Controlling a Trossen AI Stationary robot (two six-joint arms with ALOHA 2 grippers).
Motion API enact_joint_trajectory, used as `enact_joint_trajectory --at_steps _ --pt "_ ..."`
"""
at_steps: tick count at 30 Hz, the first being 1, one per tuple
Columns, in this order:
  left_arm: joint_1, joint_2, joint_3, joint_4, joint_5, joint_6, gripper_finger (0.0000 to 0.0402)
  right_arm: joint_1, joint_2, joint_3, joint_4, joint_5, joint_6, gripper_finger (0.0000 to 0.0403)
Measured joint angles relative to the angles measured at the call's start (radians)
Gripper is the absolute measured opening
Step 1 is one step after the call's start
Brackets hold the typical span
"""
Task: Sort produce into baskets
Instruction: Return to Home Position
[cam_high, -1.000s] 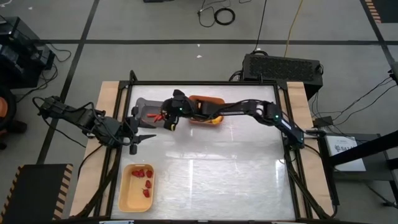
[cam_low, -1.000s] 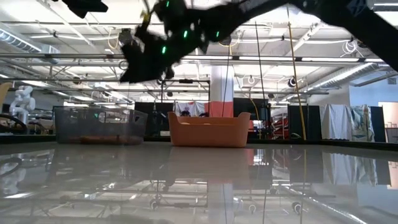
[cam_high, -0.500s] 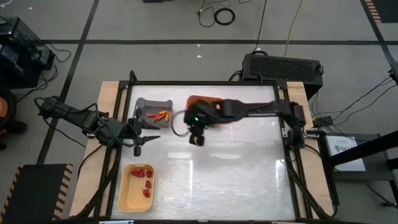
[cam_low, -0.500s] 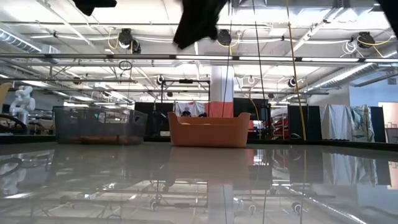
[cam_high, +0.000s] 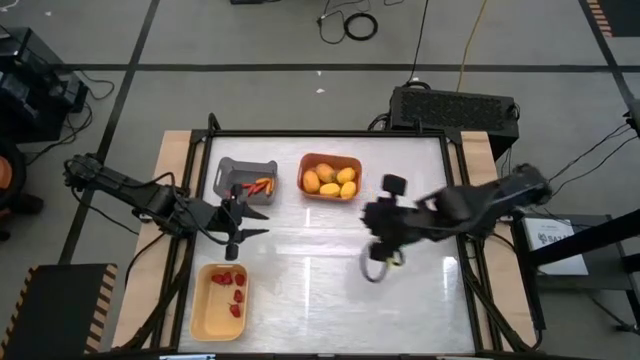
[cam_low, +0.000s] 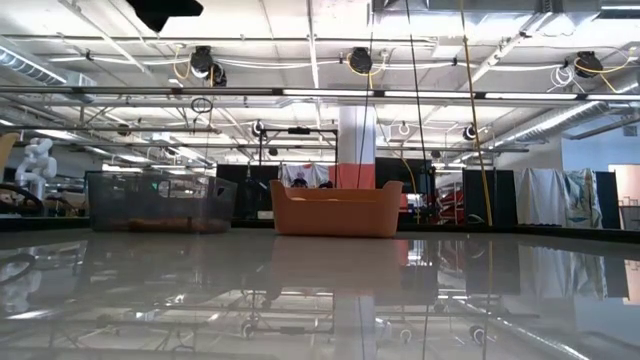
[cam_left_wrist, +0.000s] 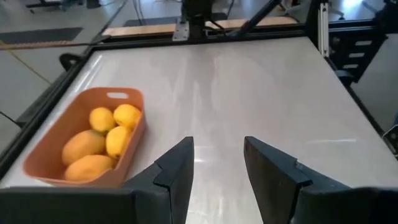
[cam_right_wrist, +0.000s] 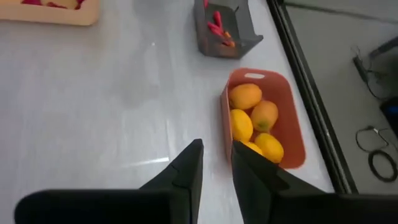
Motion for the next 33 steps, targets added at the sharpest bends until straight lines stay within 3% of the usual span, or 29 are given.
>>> enact_joint_trajectory --at_steps 4,10,18,26,29,33 --pt "-0.020 0.009 0.000 0.018 -0.018 -0.010 0.0150 0.052 -0.184 -0.244 0.162 0.039 0.024 0.0067" --pt "-0.036 -0.005 0.000 0.034 -0.104 0.042 0.0150 0.036 -0.479 -0.662 0.582 0.045 -0.089 0.0064" --pt "-0.030 -0.025 0.000 0.024 -0.186 0.061 0.0150 -0.035 -0.775 -1.112 1.068 -0.039 -0.180 0.0063" --pt "0.051 -0.145 -0.017 -0.042 -0.257 0.061 0.0150 -0.103 -0.970 -1.378 1.232 -0.066 -0.217 0.0063" --pt "0.104 -0.237 -0.102 0.002 -0.260 0.057 0.0150 -0.137 -1.014 -1.447 1.314 -0.084 -0.251 0.0063" --pt "0.185 -0.363 -0.249 0.129 -0.247 0.021 0.0150 -0.211 -1.049 -1.523 1.389 -0.183 -0.264 0.0063"
